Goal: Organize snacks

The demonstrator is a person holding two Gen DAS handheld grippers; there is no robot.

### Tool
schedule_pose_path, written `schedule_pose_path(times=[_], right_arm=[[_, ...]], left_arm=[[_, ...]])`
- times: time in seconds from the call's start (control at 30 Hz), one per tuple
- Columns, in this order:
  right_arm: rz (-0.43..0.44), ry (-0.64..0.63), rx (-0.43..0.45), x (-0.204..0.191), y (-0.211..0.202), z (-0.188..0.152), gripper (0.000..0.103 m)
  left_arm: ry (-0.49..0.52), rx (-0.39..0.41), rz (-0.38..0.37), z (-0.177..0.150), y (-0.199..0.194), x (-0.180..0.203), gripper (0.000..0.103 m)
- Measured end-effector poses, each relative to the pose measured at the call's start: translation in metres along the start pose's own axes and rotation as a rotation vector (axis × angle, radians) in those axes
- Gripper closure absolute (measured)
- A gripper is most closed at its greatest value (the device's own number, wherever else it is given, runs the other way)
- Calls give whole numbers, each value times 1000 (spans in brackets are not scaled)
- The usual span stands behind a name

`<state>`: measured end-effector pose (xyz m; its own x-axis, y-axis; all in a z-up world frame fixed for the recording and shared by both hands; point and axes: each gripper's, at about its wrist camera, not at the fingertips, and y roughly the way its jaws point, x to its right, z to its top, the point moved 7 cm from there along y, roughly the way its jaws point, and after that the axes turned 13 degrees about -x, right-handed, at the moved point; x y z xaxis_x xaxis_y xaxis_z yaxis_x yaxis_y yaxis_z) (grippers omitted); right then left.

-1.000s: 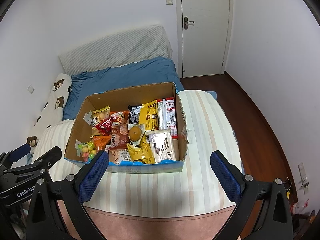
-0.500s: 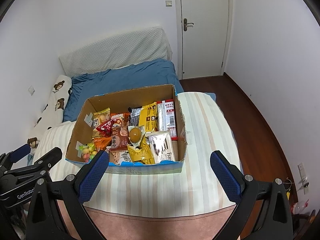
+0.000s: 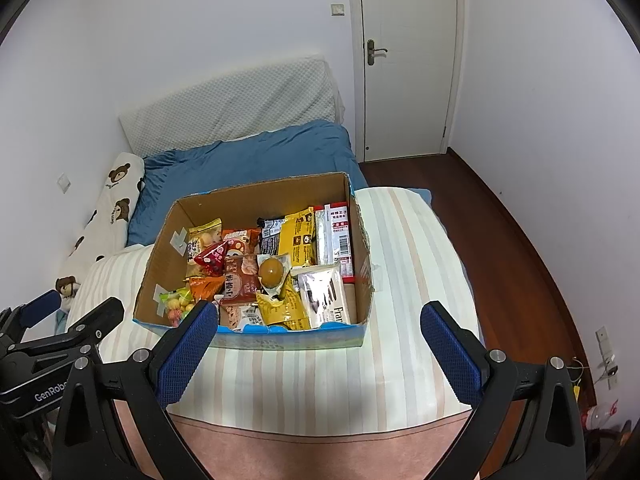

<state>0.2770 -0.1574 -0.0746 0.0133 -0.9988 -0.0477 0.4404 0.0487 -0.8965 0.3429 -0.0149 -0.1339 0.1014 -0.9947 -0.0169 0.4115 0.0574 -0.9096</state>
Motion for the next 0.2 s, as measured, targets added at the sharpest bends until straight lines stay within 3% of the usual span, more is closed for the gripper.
schedule_pose_path(times=[0.2], right_arm=[[-1, 1, 1, 0, -1, -1, 0]], left_arm=[[-2, 7, -4, 0, -3, 1, 0]])
